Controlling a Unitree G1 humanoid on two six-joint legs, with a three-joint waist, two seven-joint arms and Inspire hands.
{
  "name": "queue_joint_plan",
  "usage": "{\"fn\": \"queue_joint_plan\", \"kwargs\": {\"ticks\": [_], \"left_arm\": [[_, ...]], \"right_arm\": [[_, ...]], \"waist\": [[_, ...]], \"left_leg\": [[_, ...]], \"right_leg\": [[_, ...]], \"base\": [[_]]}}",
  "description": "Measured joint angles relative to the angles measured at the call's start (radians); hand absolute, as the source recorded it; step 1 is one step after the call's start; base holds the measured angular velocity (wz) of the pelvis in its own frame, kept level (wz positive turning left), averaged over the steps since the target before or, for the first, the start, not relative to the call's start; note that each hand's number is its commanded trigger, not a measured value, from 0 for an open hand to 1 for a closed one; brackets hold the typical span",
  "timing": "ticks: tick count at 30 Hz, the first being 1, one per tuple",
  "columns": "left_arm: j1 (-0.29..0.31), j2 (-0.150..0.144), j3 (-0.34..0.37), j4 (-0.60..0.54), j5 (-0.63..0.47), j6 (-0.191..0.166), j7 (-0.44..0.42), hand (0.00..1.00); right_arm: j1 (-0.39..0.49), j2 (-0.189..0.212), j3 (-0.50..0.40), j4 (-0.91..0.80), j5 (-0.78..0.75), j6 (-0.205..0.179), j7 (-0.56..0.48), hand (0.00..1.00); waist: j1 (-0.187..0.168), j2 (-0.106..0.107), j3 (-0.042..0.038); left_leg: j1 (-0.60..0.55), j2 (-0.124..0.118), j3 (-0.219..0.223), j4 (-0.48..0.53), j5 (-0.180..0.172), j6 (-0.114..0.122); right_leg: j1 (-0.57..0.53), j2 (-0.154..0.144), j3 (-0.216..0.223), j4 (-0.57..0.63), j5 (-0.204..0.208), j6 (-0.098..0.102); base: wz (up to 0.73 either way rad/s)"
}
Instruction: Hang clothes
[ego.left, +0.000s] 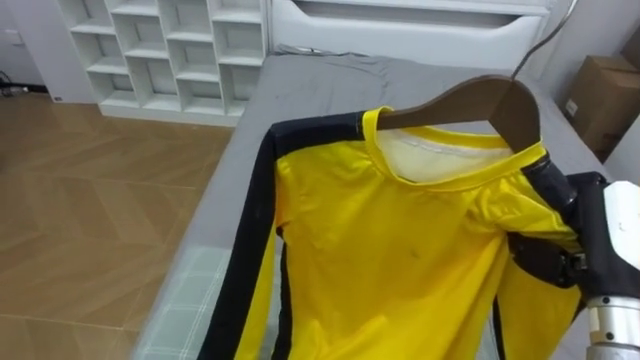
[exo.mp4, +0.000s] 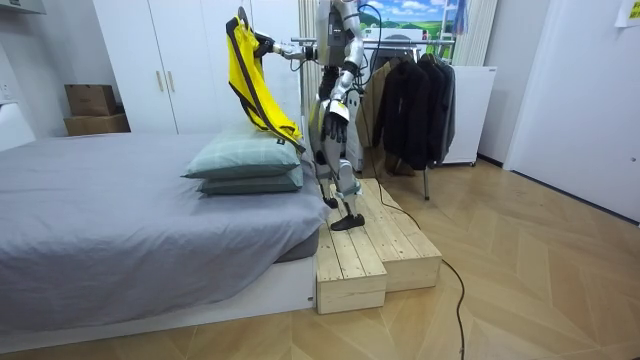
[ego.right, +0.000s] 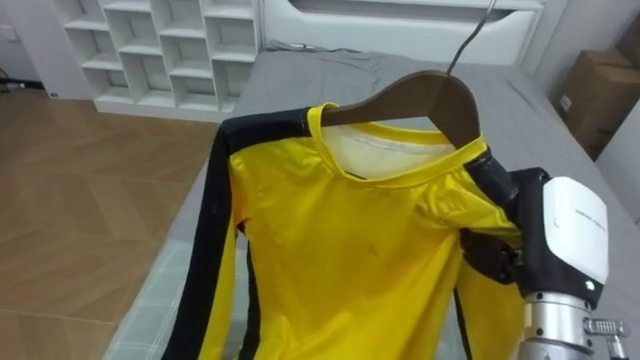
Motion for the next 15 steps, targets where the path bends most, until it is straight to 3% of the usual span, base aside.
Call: {"fn": "queue_joint_plan", "kwargs": {"ticks": [6, 12, 15], "left_arm": [[0.016, 0.000, -0.001, 0.081, 0.000, 0.001, 0.002, 0.00], [0.016, 0.000, -0.001, 0.099, 0.004, 0.001, -0.012, 0.00], [0.016, -0.001, -0.001, 0.099, 0.022, 0.008, -0.033, 0.00]], "right_arm": [[0.003, 0.000, -0.002, -0.007, 0.024, -0.001, -0.001, 1.00], [0.008, 0.000, -0.002, -0.007, 0.025, -0.004, -0.001, 1.00], [0.039, 0.000, -0.002, -0.007, 0.024, -0.004, -0.001, 1.00]], "waist": [[-0.012, -0.010, -0.0003], [-0.029, -0.002, 0.0069], [-0.033, -0.006, 0.0047]], "left_leg": [[0.006, 0.000, 0.006, -0.002, 0.000, 0.000], [0.012, 0.000, 0.007, -0.007, -0.001, 0.000], [0.007, 0.001, 0.031, -0.007, -0.002, 0.000]], "right_leg": [[0.001, 0.002, 0.011, -0.002, -0.001, 0.000], [0.006, 0.002, 0.012, -0.003, -0.001, 0.001], [-0.013, 0.007, 0.037, 0.004, -0.001, 0.000]], "base": [[-0.02], [-0.01], [-0.21]]}}
